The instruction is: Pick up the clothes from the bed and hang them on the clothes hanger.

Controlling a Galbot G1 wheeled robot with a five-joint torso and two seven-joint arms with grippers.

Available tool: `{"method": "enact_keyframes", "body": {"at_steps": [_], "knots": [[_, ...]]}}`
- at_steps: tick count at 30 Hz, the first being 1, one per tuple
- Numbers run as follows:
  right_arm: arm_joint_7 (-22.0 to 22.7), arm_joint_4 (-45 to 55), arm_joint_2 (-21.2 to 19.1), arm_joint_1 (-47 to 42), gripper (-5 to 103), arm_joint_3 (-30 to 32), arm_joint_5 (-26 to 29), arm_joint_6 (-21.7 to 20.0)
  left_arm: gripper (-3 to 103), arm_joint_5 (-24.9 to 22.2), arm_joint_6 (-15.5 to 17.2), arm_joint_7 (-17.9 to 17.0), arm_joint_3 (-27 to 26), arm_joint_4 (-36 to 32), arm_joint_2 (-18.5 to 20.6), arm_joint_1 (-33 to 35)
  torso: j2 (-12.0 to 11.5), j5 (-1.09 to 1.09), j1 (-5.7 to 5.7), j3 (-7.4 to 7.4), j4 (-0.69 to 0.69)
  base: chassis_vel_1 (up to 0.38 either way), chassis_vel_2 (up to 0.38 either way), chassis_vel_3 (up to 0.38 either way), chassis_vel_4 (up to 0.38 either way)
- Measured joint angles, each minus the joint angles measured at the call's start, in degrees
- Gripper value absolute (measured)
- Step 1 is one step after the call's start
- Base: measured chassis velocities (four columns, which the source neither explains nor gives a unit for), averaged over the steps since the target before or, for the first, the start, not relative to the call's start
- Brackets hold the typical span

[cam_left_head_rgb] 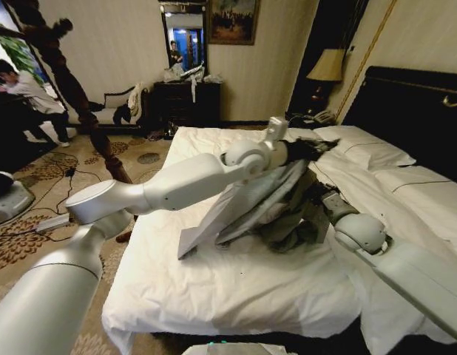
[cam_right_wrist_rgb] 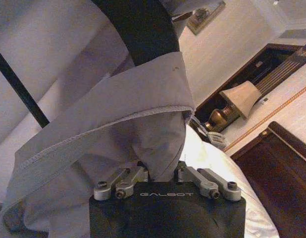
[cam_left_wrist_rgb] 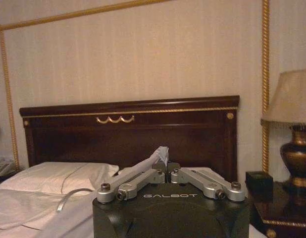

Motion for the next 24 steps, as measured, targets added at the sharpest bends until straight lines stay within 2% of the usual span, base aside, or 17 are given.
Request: {"method": "enact_keyframes", "body": {"at_steps": [5,12,15,18,21,24], "knots": [[0.97,2.35,-0.41,-0.39,19,0.37,1.01,-0.82,0,2.94,-0.77,1.34,2.54,-0.32,0.36,0.04,0.0,0.0,0.0,0.0,0.0,0.0,0.0,0.0,0.0],[0.92,3.36,-1.74,-2.48,19,3.65,1.27,-0.05,0,1.99,-0.87,0.71,3.66,-4.35,4.1,2.58,0.0,-0.03,0.0,0.0,0.0,0.0,0.0,0.0,0.0],[0.73,3.64,-1.54,-3.13,19,4.37,1.19,0.45,16,-1.58,-1.82,-0.18,3.35,-6.76,5.92,2.8,0.0,-0.03,0.0,0.0,0.01,0.0,0.0,0.0,0.0],[0.72,3.91,-1.16,-3.53,19,4.55,1.01,0.63,21,-3.09,-2.16,-0.68,2.78,-8.04,7.34,3.02,0.01,-0.03,-0.01,-0.01,-0.01,0.0,0.0,0.0,0.0],[0.72,4.06,-0.94,-3.8,19,4.58,0.72,0.95,37,-3.69,-1.94,-0.58,2.74,-9.38,9.05,3.29,0.0,-0.03,0.0,0.0,0.0,0.0,0.0,0.0,0.0],[0.77,3.83,-0.79,-4.01,19,4.58,0.01,1.63,42,-4.84,-1.46,0.16,2.37,-10.78,10.34,3.53,0.0,-0.04,0.0,0.0,0.01,0.0,0.0,0.0,0.0]]}}
